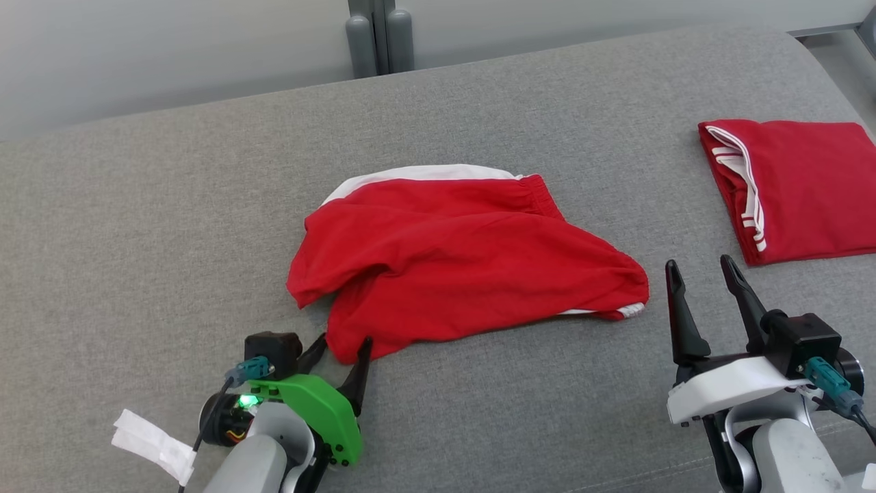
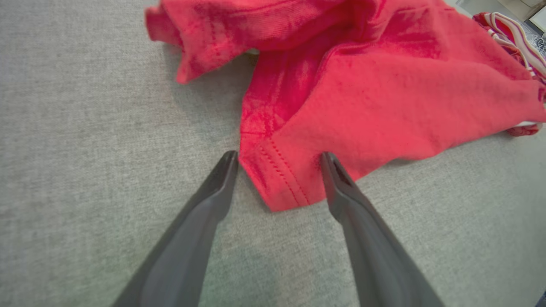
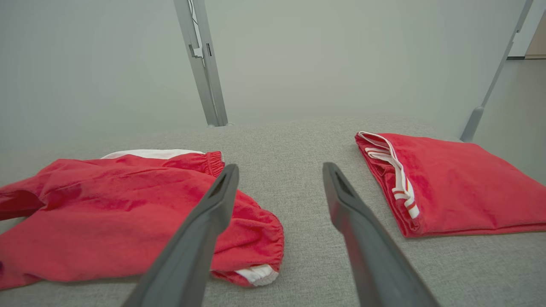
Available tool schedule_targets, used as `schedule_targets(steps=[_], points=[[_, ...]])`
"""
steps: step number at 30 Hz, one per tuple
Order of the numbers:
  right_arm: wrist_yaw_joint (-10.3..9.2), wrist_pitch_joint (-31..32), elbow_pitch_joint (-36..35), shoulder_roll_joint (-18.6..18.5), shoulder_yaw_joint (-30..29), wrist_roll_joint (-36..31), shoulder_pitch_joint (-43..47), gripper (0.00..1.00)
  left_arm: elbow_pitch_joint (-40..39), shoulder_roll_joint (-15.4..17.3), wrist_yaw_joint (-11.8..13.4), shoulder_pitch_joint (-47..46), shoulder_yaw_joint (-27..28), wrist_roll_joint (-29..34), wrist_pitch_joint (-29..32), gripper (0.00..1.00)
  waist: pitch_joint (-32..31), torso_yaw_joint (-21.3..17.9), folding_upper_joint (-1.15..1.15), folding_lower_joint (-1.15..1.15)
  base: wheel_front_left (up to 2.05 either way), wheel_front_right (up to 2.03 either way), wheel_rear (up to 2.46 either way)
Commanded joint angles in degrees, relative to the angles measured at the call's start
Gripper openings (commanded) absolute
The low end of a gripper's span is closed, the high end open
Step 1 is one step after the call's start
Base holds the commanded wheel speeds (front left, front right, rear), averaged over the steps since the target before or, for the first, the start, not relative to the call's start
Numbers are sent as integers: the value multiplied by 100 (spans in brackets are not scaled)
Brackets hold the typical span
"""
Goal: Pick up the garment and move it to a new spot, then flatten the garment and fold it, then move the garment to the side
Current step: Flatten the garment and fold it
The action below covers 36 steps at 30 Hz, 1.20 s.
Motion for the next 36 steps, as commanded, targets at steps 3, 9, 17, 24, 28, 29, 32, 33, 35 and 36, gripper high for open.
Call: schedule_targets(steps=[3, 9, 17, 24, 28, 29, 32, 33, 35, 36], points=[[-9, -60, 23, 20, 11, 49, -71, 100, -20, 80, -32, -132, -182, -74, -51, 0, -15, 33, 0, 0, 0, 0, 0], [-9, -46, 11, 12, -23, 32, -16, 100, -270, 78, -38, -119, -256, -187, -336, 0, -68, 197, 0, 0, 0, 0, 0], [-9, 12, -51, -47, 17, 14, 23, 100, -1406, 220, -44, 384, -389, -564, -1, 0, -143, 529, 0, 0, 0, 0, 0], [-9, 67, -113, -73, 56, -13, 52, 100, -3414, 388, 30, 1243, -425, -1584, 1223, 0, -153, 628, 0, 0, 0, 0, 0], [-9, 99, -126, -133, 96, 2, 56, 100, -4682, 565, 227, 1682, -507, -2010, 1880, 0, -142, 582, 0, 0, 0, 0, 0], [-9, 95, -125, -144, 92, 12, 53, 100, -4946, 588, 281, 1747, -500, -2099, 2000, 0, -139, 560, 0, 0, 0, 0, 0], [-9, 89, -139, -146, 59, 21, 53, 100, -5195, 621, 367, 1706, -335, -2278, 2089, 0, -126, 513, 0, 0, 0, 0, 0], [-9, 89, -144, -141, 70, 26, 48, 100, -5063, 714, 407, 1559, -250, -2124, 2058, 0, -115, 488, 0, 0, 0, 0, 0], [-9, 95, -132, -134, 110, 37, 4, 100, -4606, 792, 443, 1308, -220, -1846, 1995, 0, -96, 421, 0, 0, 0, 0, 0], [-9, 96, -126, -134, 140, 49, -28, 100, -4359, 800, 460, 1191, -202, -1722, 1955, 0, -80, 384, 0, 0, 0, 0, 0]])
